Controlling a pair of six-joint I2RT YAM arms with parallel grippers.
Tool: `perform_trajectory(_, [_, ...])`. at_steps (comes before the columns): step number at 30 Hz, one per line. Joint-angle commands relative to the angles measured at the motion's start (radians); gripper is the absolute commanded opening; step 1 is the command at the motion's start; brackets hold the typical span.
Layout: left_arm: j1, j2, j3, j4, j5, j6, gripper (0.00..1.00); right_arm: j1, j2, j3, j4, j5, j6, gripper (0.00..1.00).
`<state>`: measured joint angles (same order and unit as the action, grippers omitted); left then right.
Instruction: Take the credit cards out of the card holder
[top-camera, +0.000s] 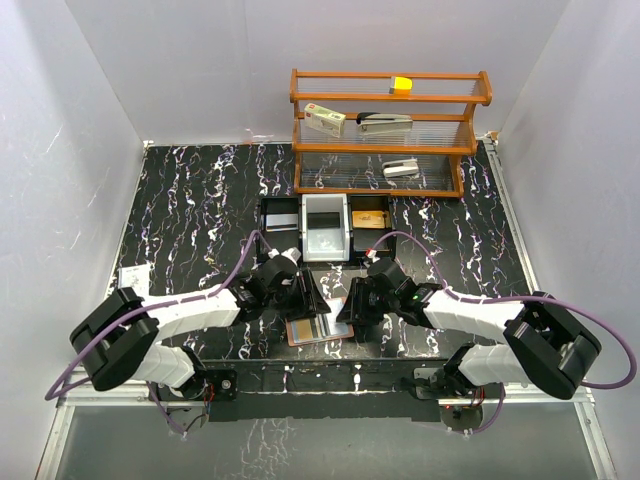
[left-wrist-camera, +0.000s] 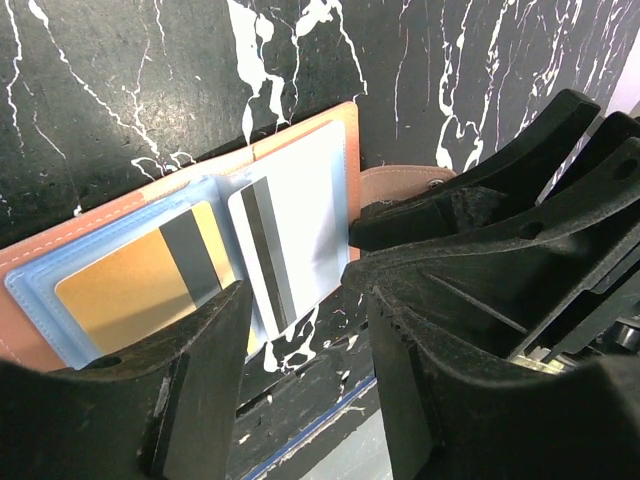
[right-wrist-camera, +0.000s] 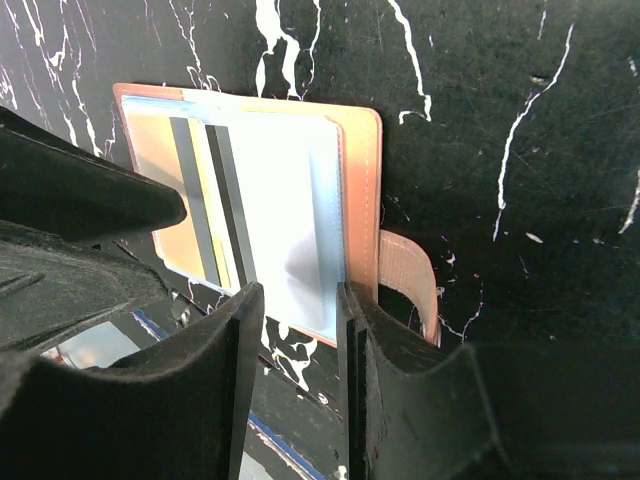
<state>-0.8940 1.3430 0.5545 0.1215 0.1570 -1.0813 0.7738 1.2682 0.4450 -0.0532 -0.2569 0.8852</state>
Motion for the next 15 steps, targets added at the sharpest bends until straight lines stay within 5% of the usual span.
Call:
perform_trajectory(1, [0.004,0.031,0.031,0.005,0.035,0.045,0.48,-0.003,-0.012,0.026,0.018,0.022,-0.009,0.34])
perform_trajectory(5, [0.006,0.061,0.059,-0.079,-0.009,0.038,0.46,-0.003,0.007,0.043,0.017,0.021,-0.006,0.34])
perform_trajectory(15, [0.016,0.079,0.016,0.021,0.049,0.027,0.42,-0.004,0.015,0.053,0.009,0.012,0.003,0.33])
